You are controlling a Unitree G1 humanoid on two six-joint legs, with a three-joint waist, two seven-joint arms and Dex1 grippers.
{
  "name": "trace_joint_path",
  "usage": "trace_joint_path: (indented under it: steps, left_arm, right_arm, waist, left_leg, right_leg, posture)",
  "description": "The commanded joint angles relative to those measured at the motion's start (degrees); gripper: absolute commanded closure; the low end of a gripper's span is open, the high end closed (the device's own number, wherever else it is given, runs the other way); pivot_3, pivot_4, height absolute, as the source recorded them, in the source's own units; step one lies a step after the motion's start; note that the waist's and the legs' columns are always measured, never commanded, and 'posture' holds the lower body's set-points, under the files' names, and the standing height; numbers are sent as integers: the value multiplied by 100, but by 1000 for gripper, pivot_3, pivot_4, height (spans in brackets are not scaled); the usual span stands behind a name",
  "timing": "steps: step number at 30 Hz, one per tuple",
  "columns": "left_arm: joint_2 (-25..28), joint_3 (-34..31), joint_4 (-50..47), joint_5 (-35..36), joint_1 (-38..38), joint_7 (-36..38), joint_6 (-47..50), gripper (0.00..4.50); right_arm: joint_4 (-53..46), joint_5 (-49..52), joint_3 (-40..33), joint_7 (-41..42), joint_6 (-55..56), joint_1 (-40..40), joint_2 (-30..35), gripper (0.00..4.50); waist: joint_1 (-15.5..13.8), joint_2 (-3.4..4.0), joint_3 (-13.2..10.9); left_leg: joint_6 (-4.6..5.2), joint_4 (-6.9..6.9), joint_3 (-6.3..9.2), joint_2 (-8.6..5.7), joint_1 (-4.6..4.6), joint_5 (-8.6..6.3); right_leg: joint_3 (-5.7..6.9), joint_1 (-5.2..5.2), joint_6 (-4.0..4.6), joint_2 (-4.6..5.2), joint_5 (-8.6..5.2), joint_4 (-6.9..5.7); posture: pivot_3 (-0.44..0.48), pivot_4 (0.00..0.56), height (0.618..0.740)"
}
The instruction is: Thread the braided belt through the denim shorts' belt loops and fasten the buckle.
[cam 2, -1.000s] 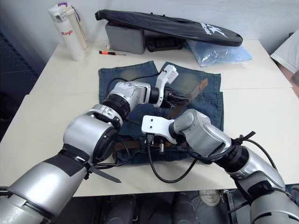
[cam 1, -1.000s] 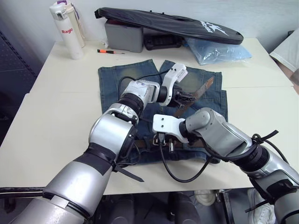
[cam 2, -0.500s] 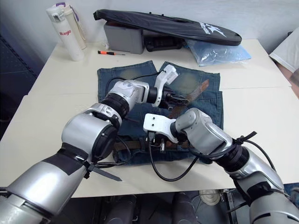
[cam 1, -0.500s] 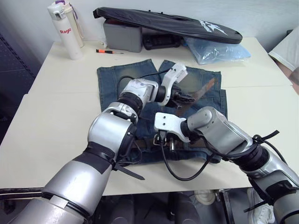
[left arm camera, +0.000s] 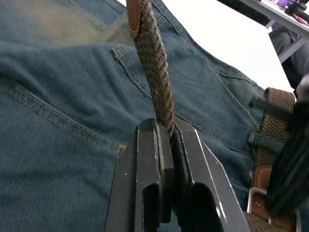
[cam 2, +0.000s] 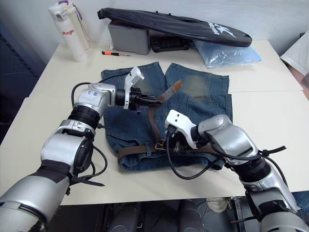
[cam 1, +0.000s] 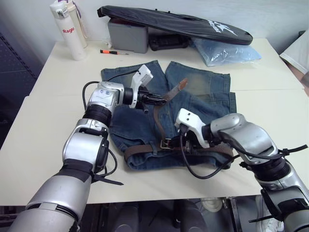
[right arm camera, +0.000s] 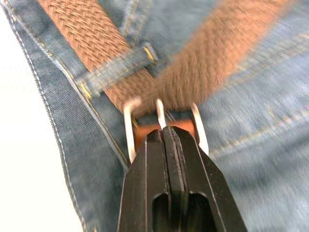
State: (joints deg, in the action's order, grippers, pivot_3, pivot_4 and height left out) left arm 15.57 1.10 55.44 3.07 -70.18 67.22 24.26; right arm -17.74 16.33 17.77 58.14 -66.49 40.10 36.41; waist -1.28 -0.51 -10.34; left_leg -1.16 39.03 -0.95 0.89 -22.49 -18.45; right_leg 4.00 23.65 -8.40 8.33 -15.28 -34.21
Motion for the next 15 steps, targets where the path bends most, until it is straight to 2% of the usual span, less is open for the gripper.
trace_joint_path:
  steps: [1,6,11,12,13,15]
  left_arm:
    - [67,58,-1083,195,184,-43,372,4500]
    - [256,461,-1967,-12,549,142,260,4500]
    - [662,1139,-2773,-345,943,807,-642,4500]
    - [742,1216,-2911,-328,995,950,-687,4500]
    - [873,1337,-3045,-401,1052,1078,-881,4500]
    - [1087,1529,-3175,-566,1131,1217,-1341,4500]
  right_arm:
    - [-314,401,-733,-178,-300,171,76,4452]
    - [-746,729,-1347,-99,-623,79,538,4452]
    - [-1159,970,-1581,-56,-738,-173,791,3079]
    - [-1236,955,-1522,-37,-619,-212,867,2527]
    - [-1478,834,-1315,93,-240,-395,1132,2225]
    - [-1898,475,-929,202,577,-762,1515,1264]
  waist:
    - [1,0,0]
    - [2,2,-1]
    - [2,3,-2]
    - [1,5,-3]
    - [0,5,-3]
    - [-3,5,-3]
  left_leg:
    - [0,-1,0,0,-1,0]
    - [0,-3,0,1,-1,0]
    - [0,-5,-1,1,-1,0]
    - [0,-5,-1,1,-2,0]
    - [0,-5,-2,1,-1,0]
    - [0,-5,-3,2,-1,0]
  right_leg:
    - [0,2,0,0,0,0]
    - [0,3,0,0,0,0]
    - [0,3,0,0,0,2]
    - [0,4,0,0,0,3]
    - [-2,4,0,0,0,2]
    - [-2,3,0,0,0,3]
  posture:
    - [0,150,740]
    - [0,150,740]
    - [0,150,740]
    - [0,150,740]
    - [0,150,740]
    - [0,150,740]
